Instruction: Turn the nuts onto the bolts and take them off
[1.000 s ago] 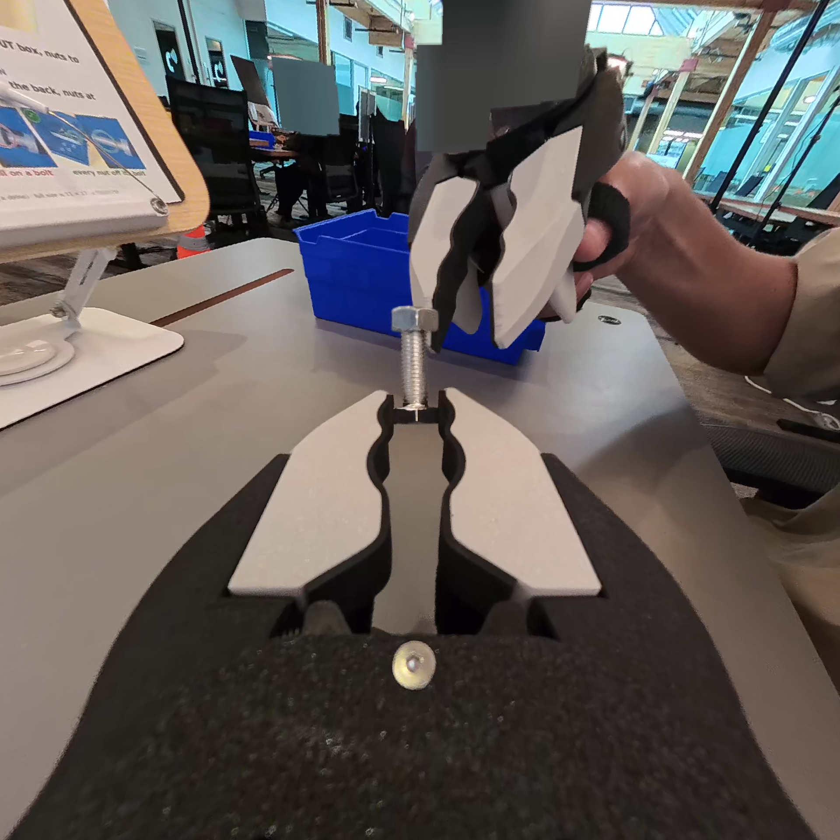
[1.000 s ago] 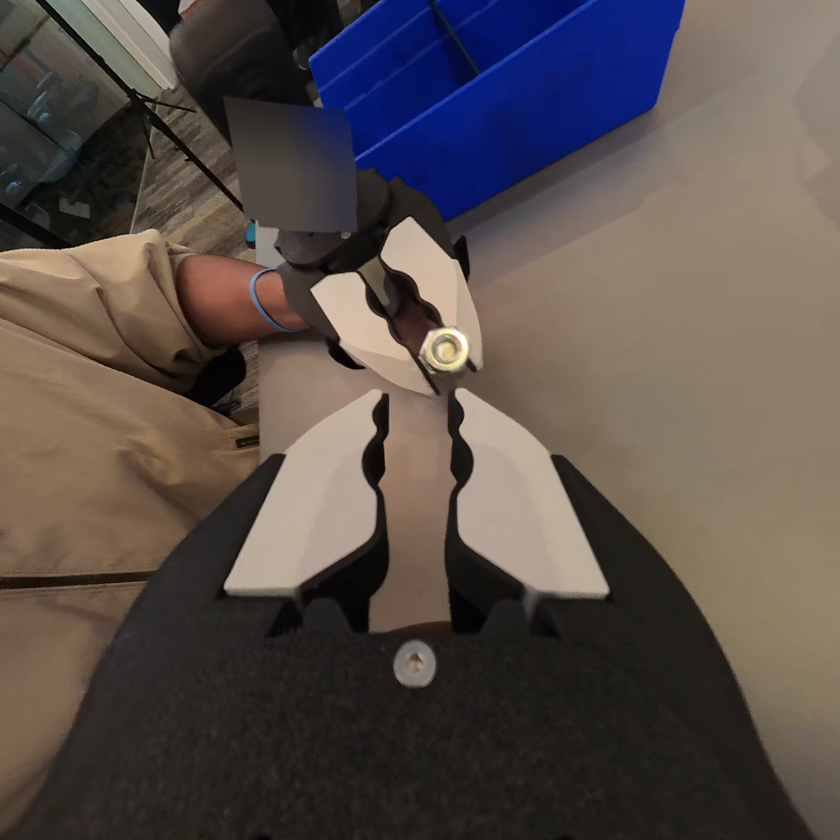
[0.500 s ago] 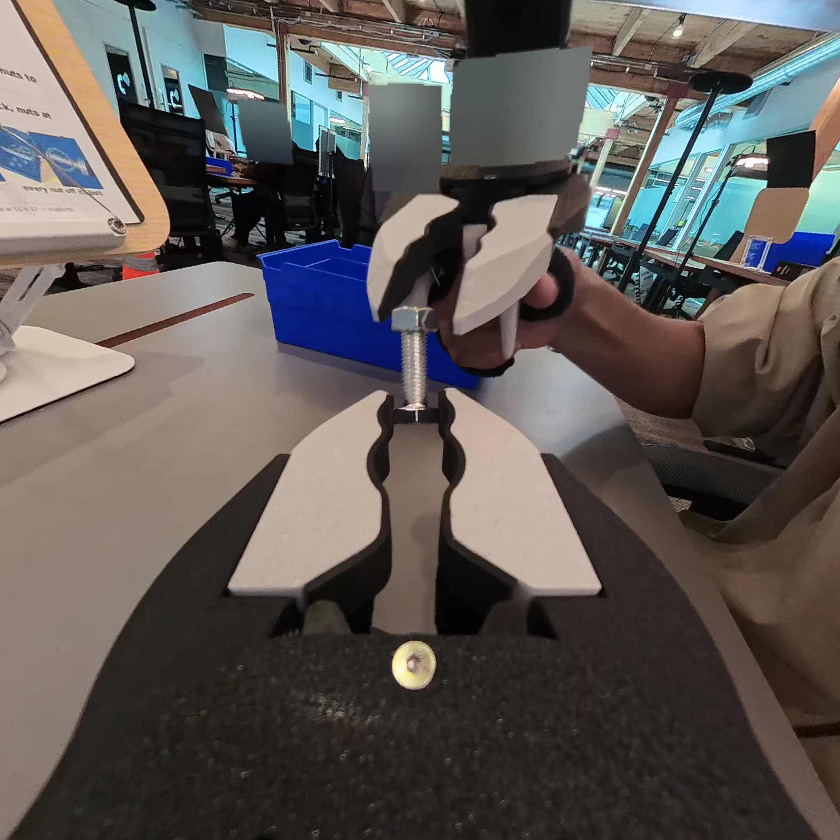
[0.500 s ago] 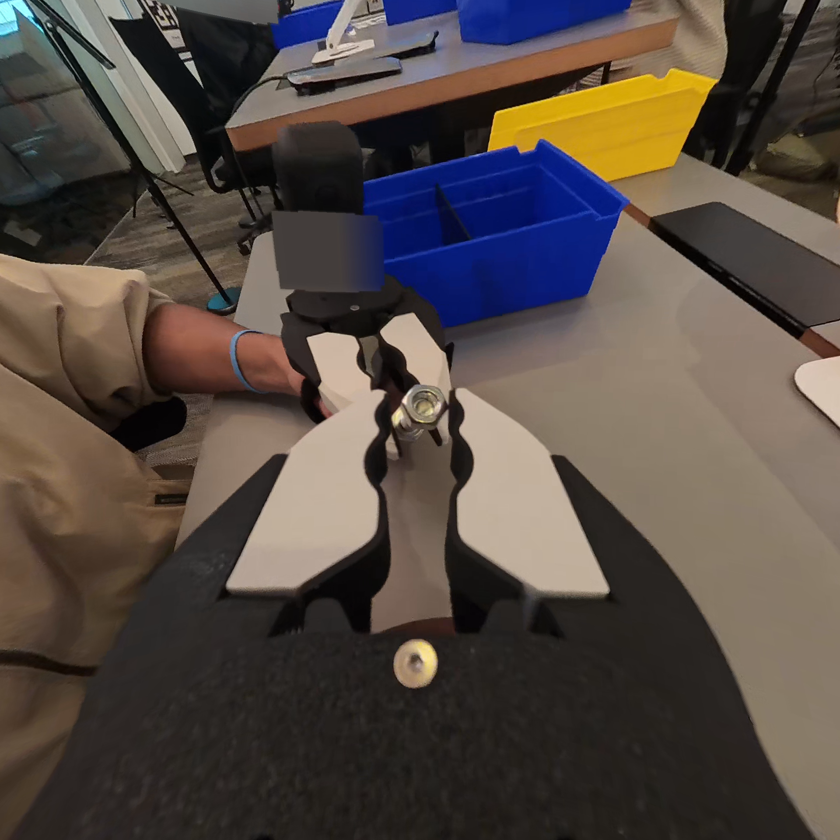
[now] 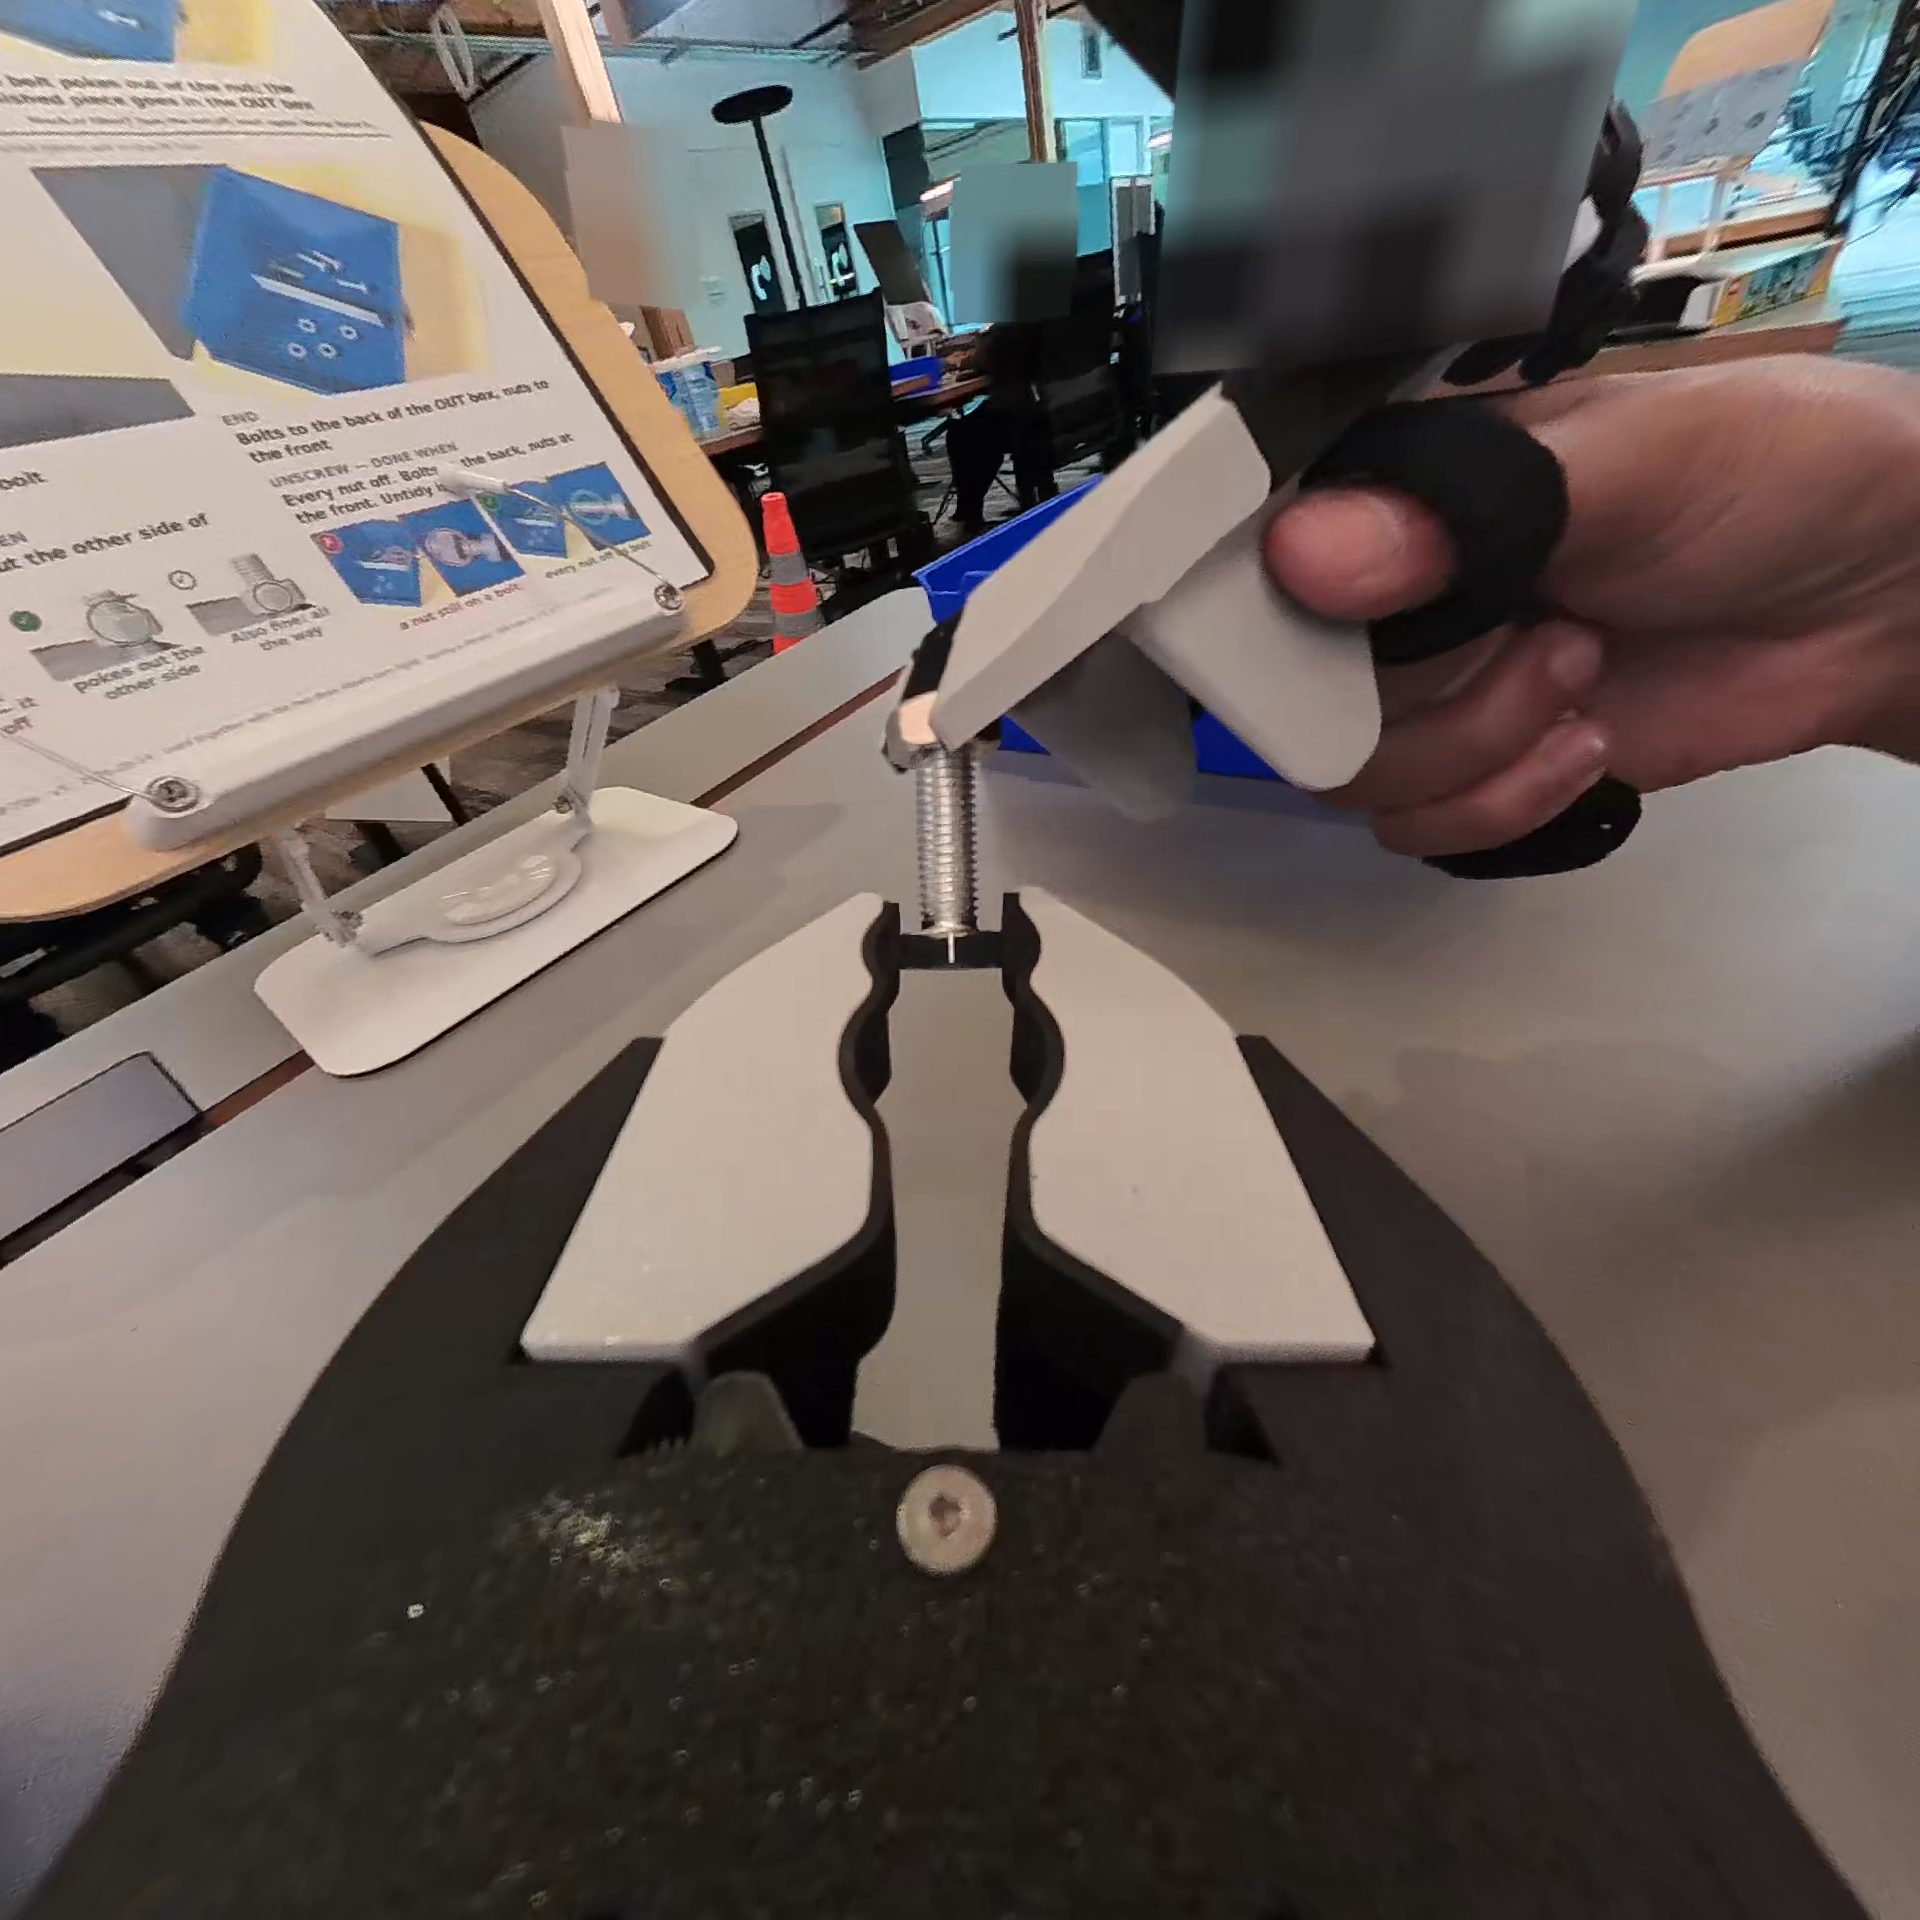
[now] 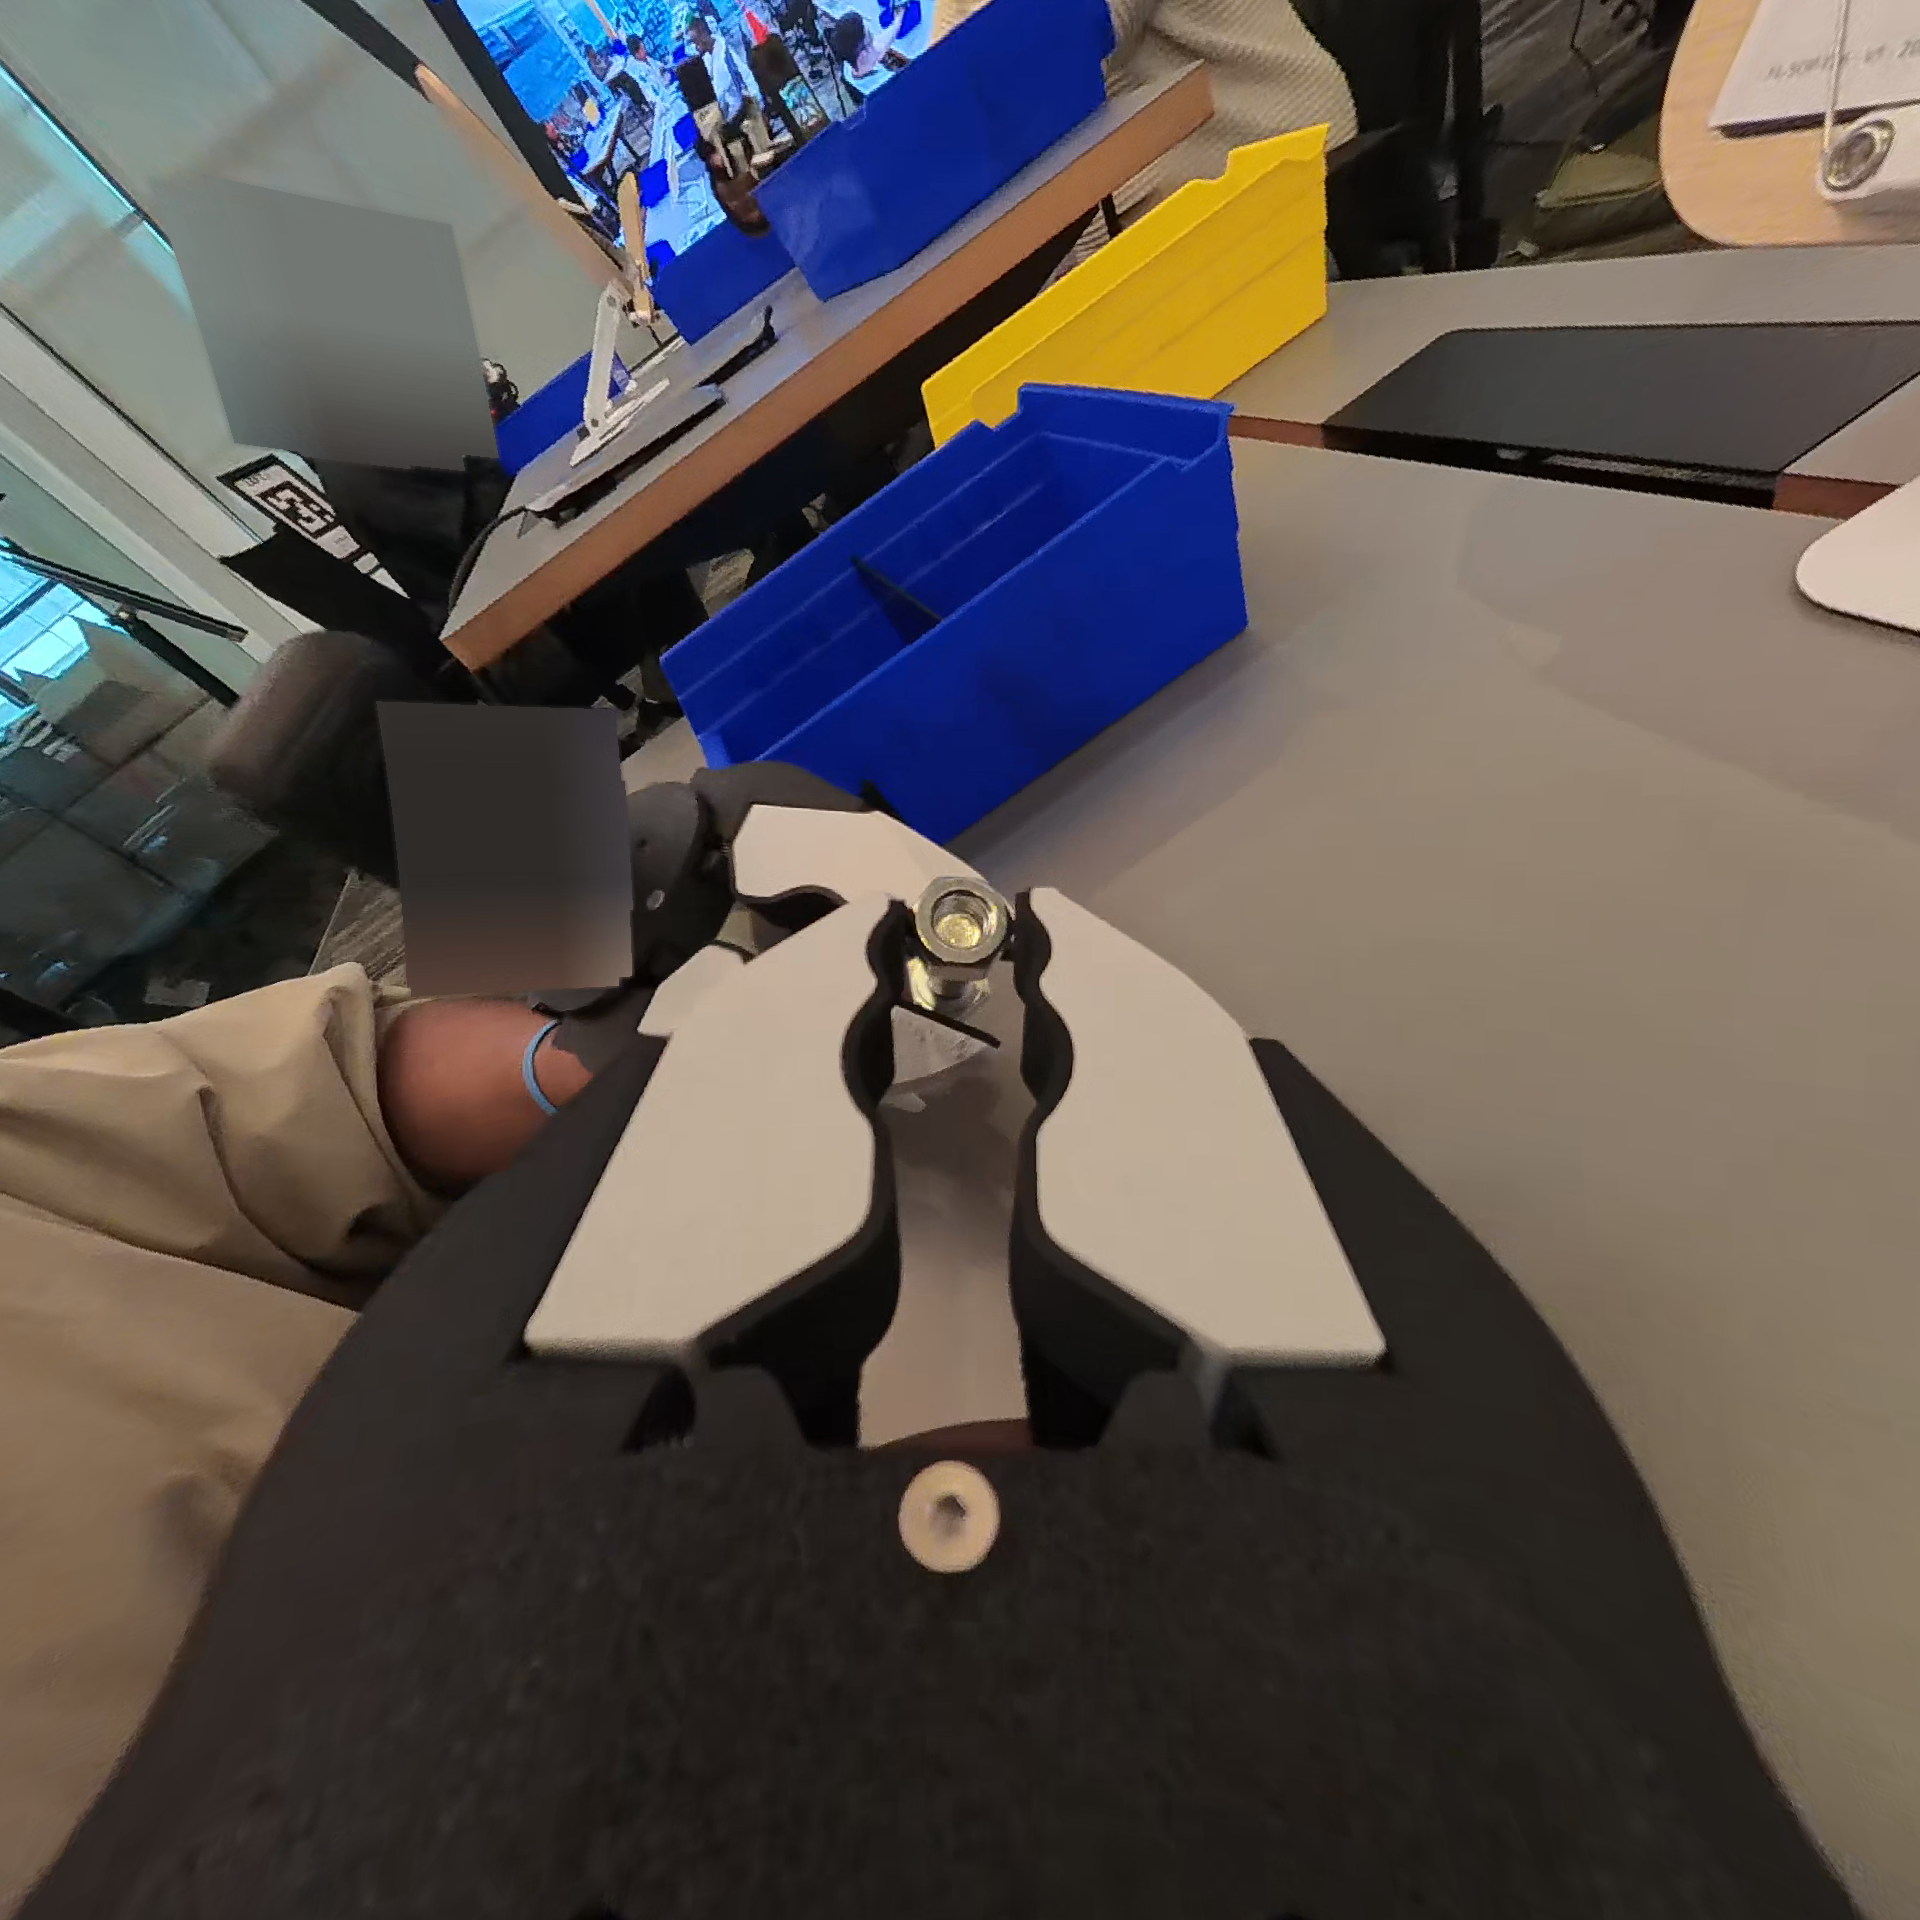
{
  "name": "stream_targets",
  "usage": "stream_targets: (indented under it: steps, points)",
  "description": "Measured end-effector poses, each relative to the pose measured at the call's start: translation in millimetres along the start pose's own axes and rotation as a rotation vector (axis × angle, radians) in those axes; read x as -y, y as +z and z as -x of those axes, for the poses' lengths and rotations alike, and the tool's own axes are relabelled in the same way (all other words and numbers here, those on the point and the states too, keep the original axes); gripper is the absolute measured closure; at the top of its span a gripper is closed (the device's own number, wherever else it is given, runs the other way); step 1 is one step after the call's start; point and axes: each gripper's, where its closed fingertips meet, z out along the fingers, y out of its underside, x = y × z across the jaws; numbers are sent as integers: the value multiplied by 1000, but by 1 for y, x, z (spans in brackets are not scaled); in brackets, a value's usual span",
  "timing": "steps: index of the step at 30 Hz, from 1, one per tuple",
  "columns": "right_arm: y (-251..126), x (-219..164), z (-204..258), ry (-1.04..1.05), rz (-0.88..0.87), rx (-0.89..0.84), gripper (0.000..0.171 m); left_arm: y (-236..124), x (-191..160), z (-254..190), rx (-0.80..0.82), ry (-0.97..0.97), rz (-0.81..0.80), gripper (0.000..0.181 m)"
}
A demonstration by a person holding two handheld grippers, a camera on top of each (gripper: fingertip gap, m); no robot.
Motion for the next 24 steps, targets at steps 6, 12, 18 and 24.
stream_targets:
  steps: [6, 12, 18, 24]
  points:
    - [-3, 2, 14, -74, 24, 71, 142, -4, 8, -2, -105, -141, -55, 163]
    - [-13, 5, -23, -231, 26, -96, 171, -2, -2, 8, -101, -173, -24, 163]
    - [-27, -60, -19, -245, 227, -114, 132, -3, -17, 26, -62, -304, -6, 163]
    - [-15, -172, 48, -481, 475, 10, 113, 2, -25, 26, -71, -333, 4, 163]
